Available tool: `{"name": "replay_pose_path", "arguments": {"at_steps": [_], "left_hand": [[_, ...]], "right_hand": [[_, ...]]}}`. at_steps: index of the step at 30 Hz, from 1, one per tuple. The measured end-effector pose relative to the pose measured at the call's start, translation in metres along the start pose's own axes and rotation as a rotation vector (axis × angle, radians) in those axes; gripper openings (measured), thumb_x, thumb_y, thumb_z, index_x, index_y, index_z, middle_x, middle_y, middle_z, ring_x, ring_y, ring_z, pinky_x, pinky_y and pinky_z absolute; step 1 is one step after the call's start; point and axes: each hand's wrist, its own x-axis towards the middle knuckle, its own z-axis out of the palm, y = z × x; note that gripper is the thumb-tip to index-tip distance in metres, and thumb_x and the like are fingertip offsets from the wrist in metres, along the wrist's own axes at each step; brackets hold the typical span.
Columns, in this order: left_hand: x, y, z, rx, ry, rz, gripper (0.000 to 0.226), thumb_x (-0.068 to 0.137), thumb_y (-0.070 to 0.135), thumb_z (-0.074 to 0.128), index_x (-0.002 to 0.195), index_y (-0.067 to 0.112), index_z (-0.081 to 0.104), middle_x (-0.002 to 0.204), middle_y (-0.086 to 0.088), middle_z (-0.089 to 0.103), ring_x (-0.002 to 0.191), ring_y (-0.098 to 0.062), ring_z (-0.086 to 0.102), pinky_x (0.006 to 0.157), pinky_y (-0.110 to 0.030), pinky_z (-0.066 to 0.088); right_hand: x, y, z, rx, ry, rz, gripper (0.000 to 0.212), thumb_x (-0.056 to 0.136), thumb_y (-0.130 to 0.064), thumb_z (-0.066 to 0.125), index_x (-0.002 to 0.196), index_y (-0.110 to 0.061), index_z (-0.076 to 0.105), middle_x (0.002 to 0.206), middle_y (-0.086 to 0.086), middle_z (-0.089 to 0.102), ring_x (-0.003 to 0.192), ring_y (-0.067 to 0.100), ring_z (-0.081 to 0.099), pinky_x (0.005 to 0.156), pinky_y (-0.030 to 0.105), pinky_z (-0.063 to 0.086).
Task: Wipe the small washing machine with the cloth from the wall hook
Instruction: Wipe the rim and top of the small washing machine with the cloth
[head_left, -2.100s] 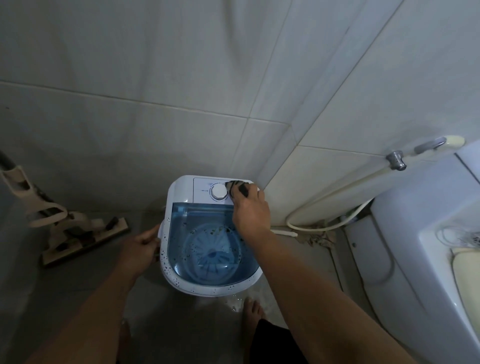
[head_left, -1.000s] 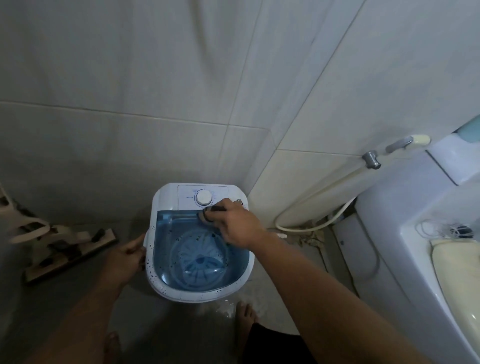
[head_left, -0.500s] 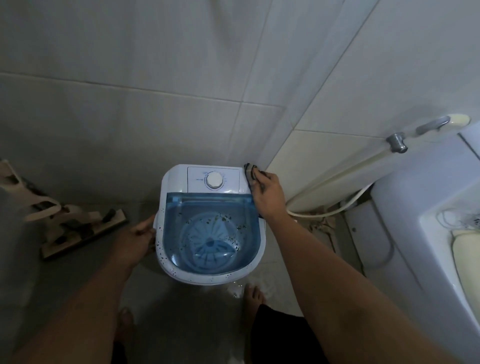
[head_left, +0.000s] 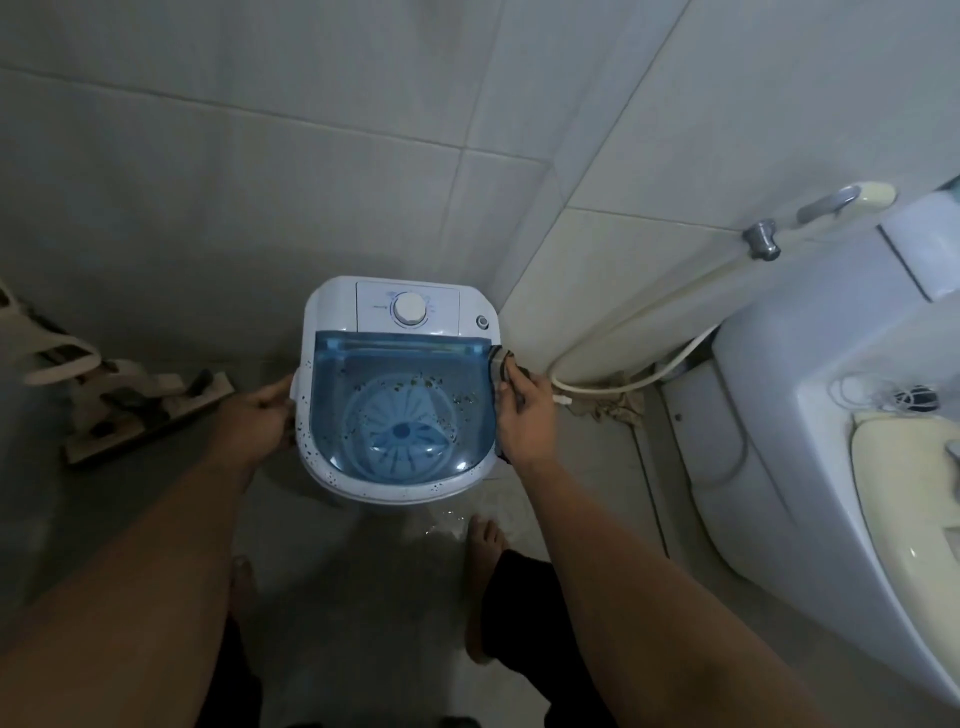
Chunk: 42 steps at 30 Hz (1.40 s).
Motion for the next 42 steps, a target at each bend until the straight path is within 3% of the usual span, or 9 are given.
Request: {"name": "replay_pose_path", "arguments": {"at_steps": [5,10,15,19,21,25,32,35,42], "left_hand": [[0.004,-0.004,-0.001,0.023,0.010,-0.017,0.044,0.097,0.003,0.055,0.136,0.023,0.062,0.112,-0.015,0.072,0.091,-0.027,0.071,0.090,-0.037,0.055],[0.002,-0.001,-0.001,0.047,0.007,-0.018,0.047,0.096,0.002,0.054,0.136,0.024,0.062,0.117,-0.017,0.072,0.094,-0.028,0.070,0.094,-0.039,0.054],[-0.003,0.000,0.001,0.026,0.011,-0.021,0.044,0.098,0.001,0.052,0.137,0.021,0.061,0.112,-0.014,0.071,0.095,-0.028,0.068,0.091,-0.036,0.053],[-0.005,0.000,0.002,0.019,0.008,-0.009,0.046,0.098,-0.002,0.049,0.138,0.019,0.059,0.111,-0.013,0.069,0.086,-0.025,0.068,0.090,-0.036,0.052],[-0.001,-0.002,0.001,0.025,0.008,-0.013,0.046,0.098,-0.002,0.050,0.136,0.020,0.061,0.111,-0.014,0.070,0.086,-0.024,0.069,0.092,-0.038,0.054],[0.003,-0.003,-0.002,0.043,0.014,-0.033,0.045,0.098,0.000,0.050,0.134,0.024,0.064,0.108,-0.012,0.073,0.100,-0.031,0.071,0.094,-0.043,0.056],[0.005,-0.005,0.001,-0.012,0.019,-0.008,0.044,0.096,0.000,0.054,0.134,0.019,0.064,0.108,-0.015,0.072,0.085,-0.027,0.069,0.069,-0.031,0.062],[0.009,-0.007,-0.001,-0.006,0.013,-0.023,0.046,0.094,-0.001,0.055,0.133,0.021,0.065,0.113,-0.015,0.073,0.093,-0.031,0.072,0.082,-0.037,0.062],[0.009,-0.006,0.001,-0.003,0.014,-0.027,0.045,0.094,0.001,0.057,0.132,0.024,0.066,0.113,-0.011,0.074,0.097,-0.029,0.072,0.087,-0.038,0.058]], "right_hand": [[-0.034,0.013,0.004,0.013,0.065,-0.023,0.039,0.101,-0.013,0.057,0.140,-0.016,0.060,0.122,0.002,0.047,0.116,0.019,0.057,0.110,0.028,0.044],[-0.091,0.019,0.018,0.057,0.162,0.041,0.041,0.102,-0.026,0.055,0.142,-0.032,0.058,0.129,-0.005,0.046,0.116,0.021,0.061,0.104,0.042,0.053],[-0.131,0.019,0.018,0.102,0.142,0.042,0.041,0.100,-0.022,0.060,0.140,-0.022,0.060,0.135,0.007,0.048,0.124,0.016,0.057,0.113,0.031,0.044],[-0.097,0.007,-0.010,0.075,0.211,0.124,0.040,0.101,-0.017,0.057,0.141,-0.016,0.059,0.130,0.011,0.052,0.119,0.018,0.058,0.102,0.006,0.036],[-0.070,0.001,-0.017,0.063,0.205,0.186,0.041,0.102,-0.019,0.054,0.143,-0.016,0.057,0.127,0.010,0.052,0.113,0.016,0.058,0.102,0.010,0.036],[-0.047,0.003,-0.002,0.021,0.024,0.158,0.046,0.097,-0.027,0.053,0.142,-0.018,0.058,0.126,0.011,0.058,0.109,0.021,0.065,0.106,0.041,0.051],[-0.085,0.003,0.011,0.074,0.143,0.180,0.040,0.101,-0.016,0.057,0.141,-0.020,0.059,0.123,0.008,0.049,0.109,0.016,0.060,0.107,0.025,0.044],[-0.111,0.009,0.021,0.064,0.187,0.150,0.040,0.100,-0.015,0.059,0.140,-0.021,0.060,0.124,0.005,0.046,0.115,0.019,0.059,0.106,0.022,0.041],[-0.169,0.019,0.041,-0.151,0.201,-0.041,0.051,0.098,-0.037,0.053,0.137,-0.067,0.040,0.145,0.002,0.043,0.125,0.023,0.056,0.103,0.046,0.050]]}}
